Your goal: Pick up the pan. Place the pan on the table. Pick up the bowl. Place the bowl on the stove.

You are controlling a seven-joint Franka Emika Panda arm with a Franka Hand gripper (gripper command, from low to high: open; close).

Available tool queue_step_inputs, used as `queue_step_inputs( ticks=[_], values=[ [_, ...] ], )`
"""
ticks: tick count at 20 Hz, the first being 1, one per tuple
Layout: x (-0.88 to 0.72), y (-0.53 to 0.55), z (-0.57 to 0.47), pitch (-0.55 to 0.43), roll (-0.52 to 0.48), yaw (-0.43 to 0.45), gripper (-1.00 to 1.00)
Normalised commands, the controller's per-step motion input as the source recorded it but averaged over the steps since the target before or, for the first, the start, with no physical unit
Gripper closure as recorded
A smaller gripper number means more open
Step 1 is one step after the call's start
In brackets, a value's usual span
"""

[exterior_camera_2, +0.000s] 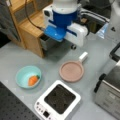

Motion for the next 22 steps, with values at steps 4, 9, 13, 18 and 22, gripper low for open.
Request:
queue_step_inputs(
  ticks=[4,9,13,18,22],
  values=[
    [0.45,-0.23,0.15,0.191,0.140,-0.014,-1.00],
    [0.40,-0.31,0.08,0.153,0.176,0.025,-1.00],
    [0.34,-0.36,0.08,0.142,0.174,0.069,-1.00],
    [0.31,-0.39,0.00,0.104,0.123,0.075,-1.00],
    [0.32,-0.29,0.02,0.106,0.117,0.056,-1.00]
  ],
)
